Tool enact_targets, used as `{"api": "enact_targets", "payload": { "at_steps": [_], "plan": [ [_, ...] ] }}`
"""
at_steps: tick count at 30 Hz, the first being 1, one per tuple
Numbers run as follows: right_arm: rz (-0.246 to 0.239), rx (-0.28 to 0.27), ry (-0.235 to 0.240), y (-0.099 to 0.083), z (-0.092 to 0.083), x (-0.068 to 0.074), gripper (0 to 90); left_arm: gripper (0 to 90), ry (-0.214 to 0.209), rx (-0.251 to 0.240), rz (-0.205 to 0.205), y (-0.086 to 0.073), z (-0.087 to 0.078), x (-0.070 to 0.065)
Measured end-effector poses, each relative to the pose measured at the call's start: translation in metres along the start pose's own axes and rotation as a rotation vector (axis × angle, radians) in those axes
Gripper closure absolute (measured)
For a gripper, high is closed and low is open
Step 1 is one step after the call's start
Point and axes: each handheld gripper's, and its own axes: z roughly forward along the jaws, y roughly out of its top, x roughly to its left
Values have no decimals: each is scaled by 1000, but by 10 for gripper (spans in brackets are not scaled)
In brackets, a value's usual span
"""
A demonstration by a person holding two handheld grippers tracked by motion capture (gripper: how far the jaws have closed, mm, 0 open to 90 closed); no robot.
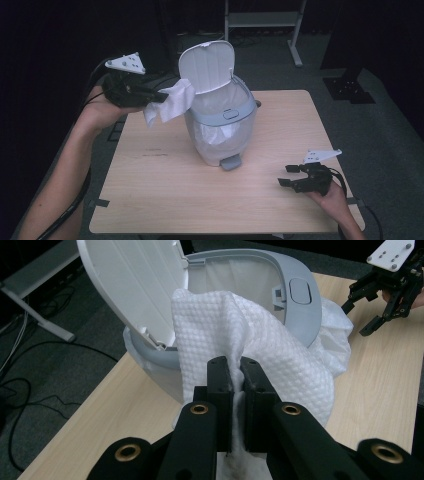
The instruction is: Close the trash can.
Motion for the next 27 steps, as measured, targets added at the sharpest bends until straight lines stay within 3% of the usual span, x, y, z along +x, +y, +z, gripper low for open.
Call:
{"api": "enact_targets", "payload": {
  "at_steps": [27],
  "plan": [
    [-5, 3, 2, 0, 0, 1, 324, 842, -58, 40, 34, 35, 50, 9]
  ]
}}
